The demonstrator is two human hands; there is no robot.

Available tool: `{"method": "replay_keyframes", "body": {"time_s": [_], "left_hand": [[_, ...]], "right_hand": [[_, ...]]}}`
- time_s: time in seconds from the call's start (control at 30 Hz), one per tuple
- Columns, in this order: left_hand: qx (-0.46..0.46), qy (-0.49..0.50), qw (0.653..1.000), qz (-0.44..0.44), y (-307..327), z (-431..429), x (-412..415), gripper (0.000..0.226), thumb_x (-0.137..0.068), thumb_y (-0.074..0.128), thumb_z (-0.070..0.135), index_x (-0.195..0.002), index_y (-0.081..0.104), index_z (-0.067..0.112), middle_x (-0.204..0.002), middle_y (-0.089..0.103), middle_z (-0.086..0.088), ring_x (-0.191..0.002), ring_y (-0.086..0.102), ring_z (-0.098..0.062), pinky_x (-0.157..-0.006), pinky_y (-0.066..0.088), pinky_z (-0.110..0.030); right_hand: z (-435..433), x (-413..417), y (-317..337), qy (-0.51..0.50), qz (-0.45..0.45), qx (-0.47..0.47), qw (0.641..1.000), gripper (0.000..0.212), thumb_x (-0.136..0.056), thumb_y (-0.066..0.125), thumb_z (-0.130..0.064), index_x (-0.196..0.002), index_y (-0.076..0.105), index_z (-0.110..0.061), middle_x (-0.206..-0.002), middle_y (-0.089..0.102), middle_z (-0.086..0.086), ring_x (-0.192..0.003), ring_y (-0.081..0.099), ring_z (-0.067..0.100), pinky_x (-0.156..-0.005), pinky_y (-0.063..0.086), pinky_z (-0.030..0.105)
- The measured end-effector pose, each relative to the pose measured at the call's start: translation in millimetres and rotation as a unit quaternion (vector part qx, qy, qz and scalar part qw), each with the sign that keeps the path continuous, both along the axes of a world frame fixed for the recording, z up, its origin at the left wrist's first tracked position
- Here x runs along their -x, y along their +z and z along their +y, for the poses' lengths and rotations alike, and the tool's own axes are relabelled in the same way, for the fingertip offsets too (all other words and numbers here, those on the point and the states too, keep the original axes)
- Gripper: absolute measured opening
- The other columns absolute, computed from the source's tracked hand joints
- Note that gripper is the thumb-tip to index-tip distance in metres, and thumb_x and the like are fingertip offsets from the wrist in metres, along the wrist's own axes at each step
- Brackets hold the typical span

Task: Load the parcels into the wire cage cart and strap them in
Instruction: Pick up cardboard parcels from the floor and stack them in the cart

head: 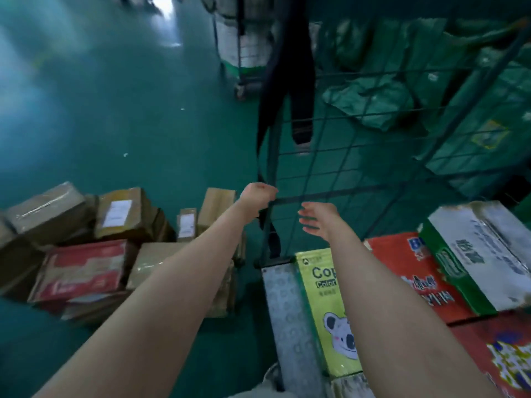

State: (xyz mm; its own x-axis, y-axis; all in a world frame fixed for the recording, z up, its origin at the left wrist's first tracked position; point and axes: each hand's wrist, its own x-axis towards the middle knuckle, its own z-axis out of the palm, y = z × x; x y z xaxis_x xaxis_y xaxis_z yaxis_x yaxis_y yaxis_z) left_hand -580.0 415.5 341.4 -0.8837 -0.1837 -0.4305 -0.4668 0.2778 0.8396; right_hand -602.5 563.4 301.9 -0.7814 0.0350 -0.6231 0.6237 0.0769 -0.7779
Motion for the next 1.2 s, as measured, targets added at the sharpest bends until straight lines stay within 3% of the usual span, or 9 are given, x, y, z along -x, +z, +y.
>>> {"method": "replay_keyframes", "body": {"time_s": [0.1,0.27,0.4,0.53,0.67,0.8,0.93,1.13,1.2], "left_hand": [[0.001,0.049,0.999,0.006,-2.4,-41.1,-32.1,0.029,-0.096,0.045,0.011,-0.119,0.062,0.01,-0.106,0.058,-0.003,-0.097,0.053,-0.018,-0.072,0.037,-0.024],[-0.03,0.141,0.989,0.013,-7.2,-117.7,-110.0,0.025,-0.095,0.044,0.01,-0.112,0.063,0.011,-0.096,0.057,-0.003,-0.083,0.05,-0.018,-0.058,0.04,-0.022],[-0.033,0.215,0.976,0.002,-8.9,-176.3,-179.7,0.017,-0.092,0.048,0.016,-0.101,0.062,0.021,-0.097,0.058,-0.002,-0.082,0.052,-0.018,-0.07,0.037,-0.027],[-0.026,0.294,0.955,0.014,-11.7,-234.2,-256.5,0.017,-0.092,0.047,0.006,-0.097,0.06,0.016,-0.077,0.052,-0.001,-0.065,0.046,-0.013,-0.048,0.036,-0.019],[-0.018,0.363,0.932,0.003,-14.0,-280.4,-324.9,0.021,-0.092,0.047,0.009,-0.105,0.064,0.015,-0.098,0.059,-0.003,-0.088,0.055,-0.02,-0.065,0.041,-0.026],[-0.039,0.432,0.901,0.003,-17.1,-317.5,-388.9,0.021,-0.094,0.048,0.01,-0.109,0.063,0.013,-0.098,0.057,-0.003,-0.076,0.053,-0.016,-0.062,0.045,-0.021],[-0.042,0.49,0.871,0.001,-21.1,-352.7,-438.4,0.026,-0.096,0.043,0.015,-0.114,0.062,0.018,-0.103,0.057,0.001,-0.088,0.05,-0.017,-0.069,0.037,-0.028],[-0.056,0.567,0.822,-0.011,-34.7,-409.1,-502.9,0.029,-0.096,0.04,0.015,-0.117,0.06,0.018,-0.106,0.056,0.001,-0.096,0.049,-0.018,-0.082,0.036,-0.03],[-0.065,0.594,0.802,-0.022,-40.4,-433.7,-523.2,0.029,-0.096,0.041,0.015,-0.117,0.06,0.018,-0.106,0.055,0.001,-0.097,0.05,-0.019,-0.083,0.036,-0.031]], "right_hand": [[-41.7,-17.0,0.2,0.054,-0.006,-0.002,0.999,0.01,-0.096,0.048,-0.012,-0.102,0.056,-0.011,-0.077,0.06,0.002,-0.068,0.056,0.017,-0.066,0.045,0.031],[-126.9,-67.0,1.5,0.133,-0.012,-0.016,0.991,0.011,-0.095,0.046,-0.01,-0.103,0.055,-0.011,-0.075,0.059,0.002,-0.064,0.055,0.017,-0.06,0.043,0.028],[-199.4,-117.6,5.2,0.204,-0.004,-0.016,0.979,0.012,-0.094,0.042,-0.007,-0.092,0.052,-0.014,-0.073,0.056,0.001,-0.061,0.053,0.015,-0.06,0.04,0.027],[-272.1,-179.7,4.1,0.294,-0.014,-0.008,0.956,0.019,-0.096,0.042,-0.013,-0.079,0.049,-0.018,-0.076,0.055,-0.001,-0.064,0.05,0.013,-0.061,0.038,0.025],[-331.8,-233.1,6.1,0.345,-0.003,-0.016,0.939,0.014,-0.097,0.043,-0.011,-0.09,0.055,-0.013,-0.078,0.057,0.002,-0.065,0.053,0.016,-0.067,0.043,0.029],[-386.9,-288.2,11.7,0.403,0.002,-0.031,0.915,0.023,-0.096,0.043,-0.009,-0.113,0.057,-0.007,-0.08,0.06,0.004,-0.061,0.054,0.016,-0.056,0.042,0.027],[-436.1,-331.7,17.0,0.465,0.009,-0.039,0.885,0.018,-0.095,0.043,-0.008,-0.103,0.059,-0.009,-0.076,0.059,0.003,-0.063,0.054,0.016,-0.057,0.043,0.027],[-518.4,-385.9,6.0,0.543,0.007,-0.053,0.838,0.024,-0.097,0.042,-0.01,-0.116,0.056,-0.009,-0.098,0.063,0.007,-0.076,0.057,0.02,-0.074,0.047,0.033],[-550.5,-404.2,-1.5,0.563,0.002,-0.059,0.824,0.024,-0.097,0.042,-0.01,-0.115,0.058,-0.009,-0.086,0.063,0.004,-0.07,0.057,0.019,-0.068,0.047,0.031]]}}
